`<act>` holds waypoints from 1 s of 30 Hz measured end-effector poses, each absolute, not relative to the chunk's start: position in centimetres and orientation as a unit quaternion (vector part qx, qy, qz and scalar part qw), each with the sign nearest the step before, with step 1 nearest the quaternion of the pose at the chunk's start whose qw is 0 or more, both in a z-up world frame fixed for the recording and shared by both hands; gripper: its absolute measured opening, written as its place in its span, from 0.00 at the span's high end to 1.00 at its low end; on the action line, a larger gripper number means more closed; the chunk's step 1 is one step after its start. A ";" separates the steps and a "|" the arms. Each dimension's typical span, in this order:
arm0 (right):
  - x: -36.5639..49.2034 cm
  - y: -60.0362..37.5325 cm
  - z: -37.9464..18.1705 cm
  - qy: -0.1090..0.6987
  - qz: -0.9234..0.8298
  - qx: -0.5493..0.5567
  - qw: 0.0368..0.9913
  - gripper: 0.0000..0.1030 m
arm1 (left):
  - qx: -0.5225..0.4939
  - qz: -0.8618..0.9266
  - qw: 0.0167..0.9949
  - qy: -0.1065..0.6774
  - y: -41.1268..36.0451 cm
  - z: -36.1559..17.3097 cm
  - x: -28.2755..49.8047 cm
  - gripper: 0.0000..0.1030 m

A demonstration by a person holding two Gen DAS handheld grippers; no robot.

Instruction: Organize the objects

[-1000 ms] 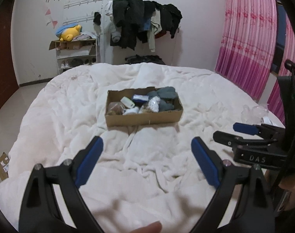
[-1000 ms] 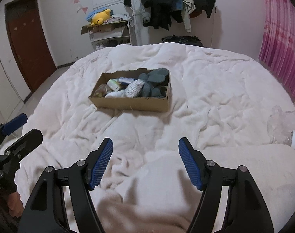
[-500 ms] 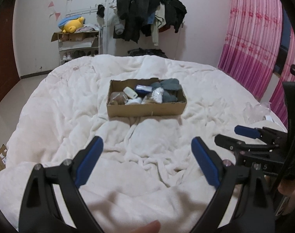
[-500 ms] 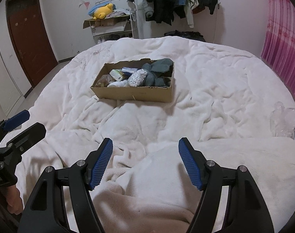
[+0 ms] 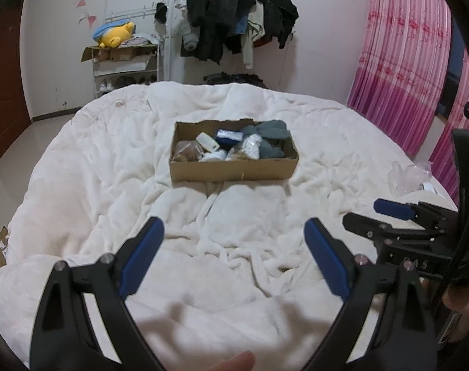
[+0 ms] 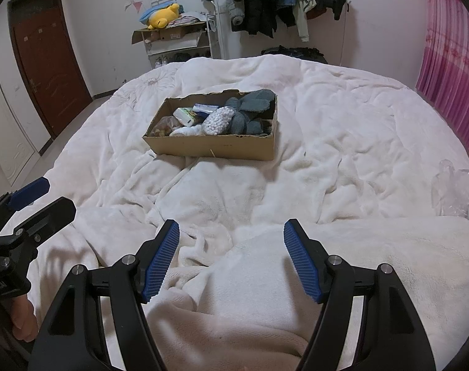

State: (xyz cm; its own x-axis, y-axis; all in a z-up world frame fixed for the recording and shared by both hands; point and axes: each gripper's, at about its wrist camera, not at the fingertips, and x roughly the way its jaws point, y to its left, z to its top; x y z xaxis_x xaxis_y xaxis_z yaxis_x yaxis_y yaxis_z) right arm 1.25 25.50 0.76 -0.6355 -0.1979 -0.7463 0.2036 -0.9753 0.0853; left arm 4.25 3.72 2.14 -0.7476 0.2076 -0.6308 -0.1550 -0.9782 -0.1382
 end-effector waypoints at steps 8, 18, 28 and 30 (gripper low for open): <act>1.2 25.5 0.7 0.003 -0.904 0.412 0.111 0.29 | -0.342 0.934 0.096 -0.039 3.8 2.0 4.2 0.10; 1.2 25.5 0.7 0.003 -0.904 0.413 0.111 0.29 | -0.348 0.932 0.092 -0.041 3.7 1.6 3.9 0.10; 1.1 25.5 0.3 0.002 -0.903 0.415 0.112 0.29 | -0.354 0.930 0.088 -0.042 3.6 1.3 3.7 0.10; 1.1 25.5 0.3 0.002 -0.903 0.415 0.112 0.29 | -0.354 0.930 0.089 -0.043 3.6 1.3 3.7 0.10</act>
State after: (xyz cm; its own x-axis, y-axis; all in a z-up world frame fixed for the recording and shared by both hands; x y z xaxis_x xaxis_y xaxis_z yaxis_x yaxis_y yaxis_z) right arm 1.08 25.48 0.32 -0.6300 -0.2006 -0.7502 0.2032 -0.9750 0.0900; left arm 3.67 3.60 1.29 -0.7332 0.1954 -0.6514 -0.1351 -0.9806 -0.1421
